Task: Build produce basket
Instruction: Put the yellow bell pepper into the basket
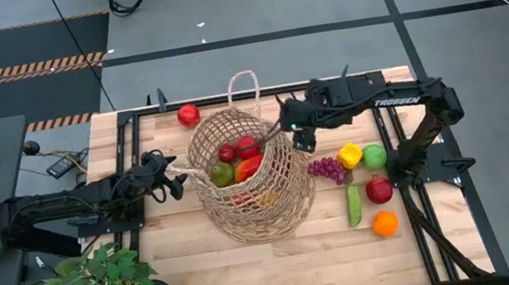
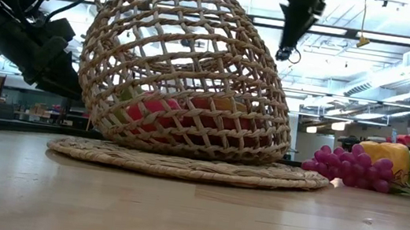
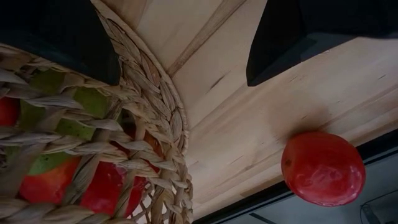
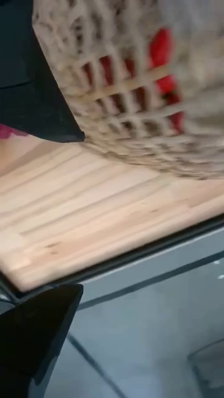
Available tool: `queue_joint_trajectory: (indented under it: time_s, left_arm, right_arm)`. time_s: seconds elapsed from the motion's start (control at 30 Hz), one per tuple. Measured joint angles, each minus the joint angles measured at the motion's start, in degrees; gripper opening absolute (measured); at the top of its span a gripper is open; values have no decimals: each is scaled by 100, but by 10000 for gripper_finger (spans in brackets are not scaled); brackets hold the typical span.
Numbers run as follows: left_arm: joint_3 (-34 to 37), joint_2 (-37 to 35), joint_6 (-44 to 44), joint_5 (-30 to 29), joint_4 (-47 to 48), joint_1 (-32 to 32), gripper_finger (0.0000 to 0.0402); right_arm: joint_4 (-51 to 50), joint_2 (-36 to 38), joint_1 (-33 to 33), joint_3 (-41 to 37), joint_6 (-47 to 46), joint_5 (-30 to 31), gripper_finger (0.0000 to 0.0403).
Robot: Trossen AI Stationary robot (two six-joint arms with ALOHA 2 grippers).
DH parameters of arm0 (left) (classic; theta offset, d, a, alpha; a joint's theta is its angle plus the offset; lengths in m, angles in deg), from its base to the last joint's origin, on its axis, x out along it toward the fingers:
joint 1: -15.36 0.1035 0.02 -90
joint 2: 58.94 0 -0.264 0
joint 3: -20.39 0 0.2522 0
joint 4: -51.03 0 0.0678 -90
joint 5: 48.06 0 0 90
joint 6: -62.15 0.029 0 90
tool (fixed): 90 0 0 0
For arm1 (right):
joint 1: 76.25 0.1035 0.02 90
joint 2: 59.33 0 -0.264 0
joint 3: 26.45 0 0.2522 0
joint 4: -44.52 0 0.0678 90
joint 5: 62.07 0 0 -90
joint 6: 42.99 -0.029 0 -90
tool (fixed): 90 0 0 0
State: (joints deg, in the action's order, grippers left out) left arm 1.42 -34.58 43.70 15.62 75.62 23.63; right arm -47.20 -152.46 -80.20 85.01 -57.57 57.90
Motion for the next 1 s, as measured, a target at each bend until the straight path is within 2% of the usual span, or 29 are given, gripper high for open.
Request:
queue_joint_trajectory:
  time_s: [0.37,0.6,1.0]
  left_arm:
    - [0,0,1,-1,-2,0,357]
    - [0,-1,0,1,-2,2,357]
    - [0,-2,0,-1,-2,2,357]
  right_arm:
    - [361,896,287,-2683,-1553,-96,391]
    - [623,1679,492,-4021,-2611,-107,391]
    - [1764,2337,400,-5473,-2671,-149,391]
